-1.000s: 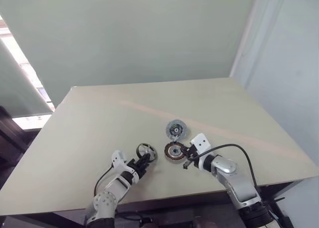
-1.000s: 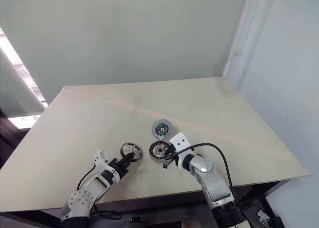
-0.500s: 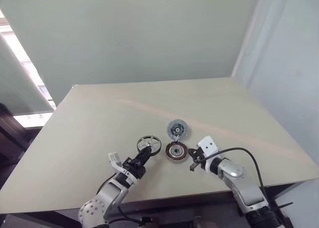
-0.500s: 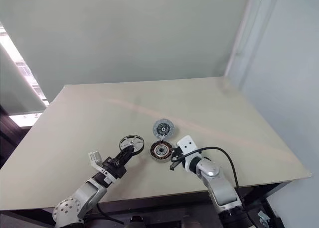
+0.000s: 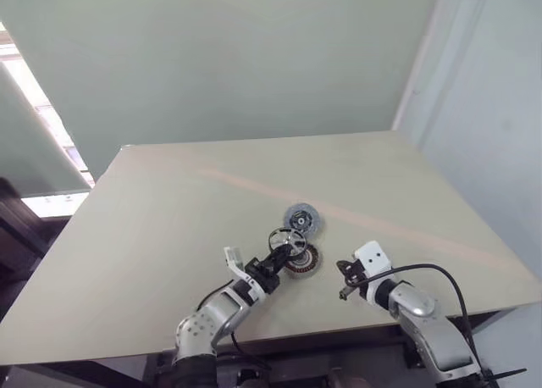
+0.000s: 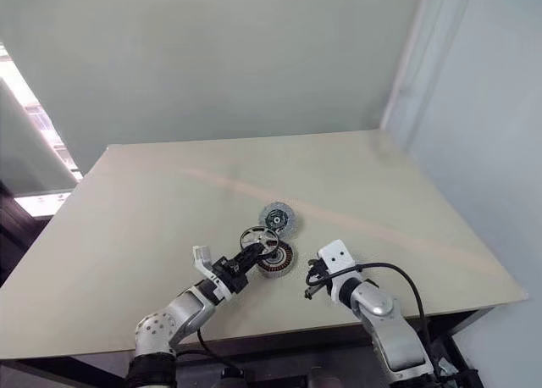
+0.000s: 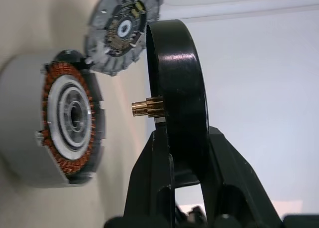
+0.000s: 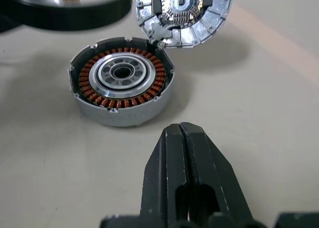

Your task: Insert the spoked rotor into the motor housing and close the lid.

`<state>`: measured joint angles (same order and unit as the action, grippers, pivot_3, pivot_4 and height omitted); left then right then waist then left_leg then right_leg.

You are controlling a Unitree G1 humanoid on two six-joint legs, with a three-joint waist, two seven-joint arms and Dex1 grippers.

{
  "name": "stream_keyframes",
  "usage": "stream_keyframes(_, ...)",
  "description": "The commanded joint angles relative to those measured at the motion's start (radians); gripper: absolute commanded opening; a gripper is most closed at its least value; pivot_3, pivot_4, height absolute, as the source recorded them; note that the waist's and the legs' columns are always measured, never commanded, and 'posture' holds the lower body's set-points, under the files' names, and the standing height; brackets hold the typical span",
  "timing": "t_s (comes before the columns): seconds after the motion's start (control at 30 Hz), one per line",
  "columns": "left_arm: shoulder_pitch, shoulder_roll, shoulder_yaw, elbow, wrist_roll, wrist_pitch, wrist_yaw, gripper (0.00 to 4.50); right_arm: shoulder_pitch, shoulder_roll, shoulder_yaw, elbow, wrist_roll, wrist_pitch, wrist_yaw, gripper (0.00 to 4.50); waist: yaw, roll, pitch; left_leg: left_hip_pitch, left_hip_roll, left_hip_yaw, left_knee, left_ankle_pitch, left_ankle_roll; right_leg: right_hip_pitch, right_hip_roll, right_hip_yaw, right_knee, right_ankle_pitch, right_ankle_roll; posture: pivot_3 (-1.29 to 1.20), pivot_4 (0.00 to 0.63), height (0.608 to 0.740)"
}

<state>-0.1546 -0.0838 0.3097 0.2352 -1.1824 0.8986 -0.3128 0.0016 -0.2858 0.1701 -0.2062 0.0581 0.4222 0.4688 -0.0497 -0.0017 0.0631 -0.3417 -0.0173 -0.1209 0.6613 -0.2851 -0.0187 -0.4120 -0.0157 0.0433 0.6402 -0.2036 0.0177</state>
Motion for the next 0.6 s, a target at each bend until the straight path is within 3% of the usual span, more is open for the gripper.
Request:
stream_keyframes(0.03,-0.05,-0.002,-0.013,0.039,0.035,-0.02,-0.044,0.31,-0.007,0.004,-0.018,-0.064,0.016,0.005,-0.014,0.0,0.0,0.0,0.0,0.0,0.0,0.0,0.0,0.0,0.0,0.0,0.0,0.0,0.0,0.0,0.0,0.0,0.0,0.74)
stream_keyframes(0.6,-0.157,-0.032,-0.018,0.245,0.201,-0.066,-0.133,0.31,0.009,0.002,-0.027,-0.097,0.02,0.03,-0.033,0.0,0.0,0.0,0.0,0.0,-0.001,0.0,0.0,0.0,0.0,0.0,0.0,0.0,0.0,0.0,0.0,0.0,0.0,0.74)
